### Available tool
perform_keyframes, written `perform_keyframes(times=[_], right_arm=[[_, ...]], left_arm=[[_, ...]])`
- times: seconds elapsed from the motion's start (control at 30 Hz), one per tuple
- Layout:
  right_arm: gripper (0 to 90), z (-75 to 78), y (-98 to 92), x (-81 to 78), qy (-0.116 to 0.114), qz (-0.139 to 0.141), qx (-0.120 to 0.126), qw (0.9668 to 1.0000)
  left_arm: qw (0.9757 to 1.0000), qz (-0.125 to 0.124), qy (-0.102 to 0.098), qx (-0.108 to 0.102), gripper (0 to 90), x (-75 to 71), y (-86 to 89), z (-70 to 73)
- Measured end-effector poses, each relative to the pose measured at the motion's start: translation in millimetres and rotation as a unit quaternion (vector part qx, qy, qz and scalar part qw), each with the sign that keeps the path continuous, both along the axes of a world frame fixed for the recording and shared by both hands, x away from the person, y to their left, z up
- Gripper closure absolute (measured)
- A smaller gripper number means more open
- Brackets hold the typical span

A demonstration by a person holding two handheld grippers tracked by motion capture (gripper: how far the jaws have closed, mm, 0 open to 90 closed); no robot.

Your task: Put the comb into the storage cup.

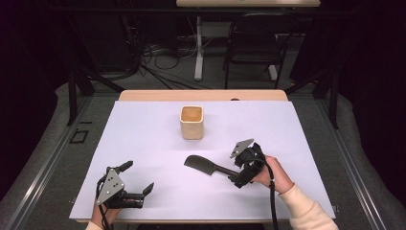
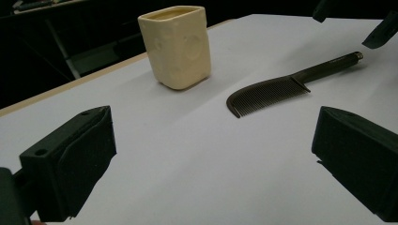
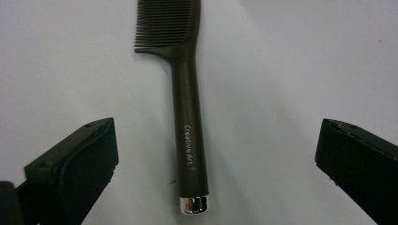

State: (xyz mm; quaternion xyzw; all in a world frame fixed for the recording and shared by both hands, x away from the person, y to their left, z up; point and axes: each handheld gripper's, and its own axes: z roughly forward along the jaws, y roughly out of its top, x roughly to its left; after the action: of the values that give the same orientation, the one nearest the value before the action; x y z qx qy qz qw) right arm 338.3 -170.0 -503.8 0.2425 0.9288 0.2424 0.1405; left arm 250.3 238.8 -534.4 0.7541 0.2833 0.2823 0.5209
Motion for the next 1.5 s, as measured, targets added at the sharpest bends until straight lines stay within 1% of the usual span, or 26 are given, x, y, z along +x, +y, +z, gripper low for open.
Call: perform_keyframes(times=[0.03,0.3,0.37,0.4,0.53,0.6,0.67,0.73,0.77,0.83,0.87,0.9,0.93,0.97,1.03,1.07,1.1,1.13,1.17,1.2,1.23,1.27,1.3,1.37,1.47,1.5], right_arm=[[0.0,0.8,2.4,0.1,0.0,0.008,-0.004,1.0],[0.0,0.9,12.7,2.0,0.007,0.015,-0.01,0.9998],[0.0,0.2,16.2,3.1,0.013,0.024,-0.013,0.9995],[0.0,-0.6,18.1,3.8,0.014,0.024,-0.011,0.9996],[0.0,-3.0,23.2,7.2,0.02,0.027,-0.02,0.9992],[0.1,-4.0,25.6,8.0,0.016,0.023,-0.02,0.9994],[1.8,-3.8,27.7,8.8,0.02,0.028,-0.027,0.9991],[4.5,-3.7,30.5,9.1,0.018,0.031,-0.027,0.999],[8.7,-3.7,32.7,9.0,0.013,0.031,-0.031,0.999],[13.0,-3.9,34.6,9.2,0.013,0.034,-0.032,0.9988],[13.0,-3.9,34.6,9.2,0.013,0.034,-0.032,0.9988],[19.1,-4.2,36.9,9.8,0.011,0.036,-0.041,0.9985],[19.1,-4.2,36.9,9.8,0.011,0.036,-0.041,0.9985],[26.1,-4.0,38.9,9.9,0.012,0.038,-0.043,0.9983],[32.4,-4.3,40.9,10.7,0.014,0.044,-0.044,0.998],[35.2,-4.0,41.9,11.1,0.015,0.044,-0.049,0.9977],[35.2,-4.0,41.9,11.1,0.015,0.044,-0.049,0.9977],[38.2,-4.6,42.8,11.8,0.014,0.046,-0.048,0.9977],[44.4,-4.9,44.9,12.4,0.015,0.048,-0.055,0.9973],[44.4,-4.9,44.9,12.4,0.015,0.048,-0.055,0.9973],[49.2,-6.1,47.1,12.9,0.016,0.051,-0.059,0.9968],[49.2,-6.1,47.1,12.9,0.016,0.051,-0.059,0.9968],[52.9,-7.8,49.7,13.2,0.018,0.052,-0.067,0.9963],[53.7,-9.1,50.7,13.9,0.017,0.053,-0.069,0.9961],[57.9,-11.0,53.5,15.3,0.02,0.054,-0.078,0.9953],[58.8,-11.8,54.5,15.3,0.024,0.054,-0.077,0.9952]], left_arm=[[1.0,0.0,0.0,0.0,0.2,0.0,0.1,0.1],[1.0,0.0,0.002,-0.005,0.2,0.1,-0.1,-0.1],[1.0,0.0,0.002,-0.004,0.2,0.1,-0.2,0.0],[1.0,-0.001,0.002,-0.004,0.2,0.0,-0.1,0.0],[1.0,-0.001,0.001,-0.004,0.2,0.3,0.5,0.0],[1.0,-0.001,0.002,-0.004,0.2,0.3,0.4,-0.1],[1.0,0.0,0.004,-0.001,0.2,0.4,0.4,-0.2],[1.0,0.001,0.004,0.0,0.2,0.5,0.3,-0.3],[1.0,0.001,0.004,-0.001,0.2,0.4,0.3,-0.2],[1.0,0.001,0.003,-0.001,0.1,0.3,0.2,-0.1],[1.0,0.001,0.003,-0.001,0.1,0.3,0.1,-0.2],[1.0,0.001,0.003,0.0,0.2,0.4,0.1,-0.2],[1.0,0.001,0.004,0.0,0.2,0.5,0.1,-0.3],[1.0,0.001,0.004,0.0,0.2,0.4,0.1,-0.2],[1.0,0.001,0.003,0.001,0.2,0.5,0.1,-0.2],[1.0,0.001,0.003,0.001,0.2,0.5,0.1,-0.2],[1.0,0.001,0.003,0.001,0.2,0.6,0.0,-0.2],[1.0,0.001,0.003,0.002,0.2,0.6,-0.1,-0.2],[1.0,0.001,0.003,0.001,0.2,0.6,0.0,-0.2],[1.0,0.001,0.003,0.001,0.2,0.5,0.1,-0.2],[1.0,0.002,0.002,0.0,0.2,0.3,0.3,0.0],[1.0,0.002,0.002,0.0,0.2,0.3,0.3,0.0],[1.0,0.001,0.002,0.0,0.2,0.3,0.3,0.1],[1.0,0.001,0.003,-0.001,0.2,0.3,0.1,0.0],[1.0,0.001,0.003,-0.001,0.2,0.3,0.1,0.0],[1.0,0.001,0.002,-0.001,0.2,0.4,0.2,0.0]])
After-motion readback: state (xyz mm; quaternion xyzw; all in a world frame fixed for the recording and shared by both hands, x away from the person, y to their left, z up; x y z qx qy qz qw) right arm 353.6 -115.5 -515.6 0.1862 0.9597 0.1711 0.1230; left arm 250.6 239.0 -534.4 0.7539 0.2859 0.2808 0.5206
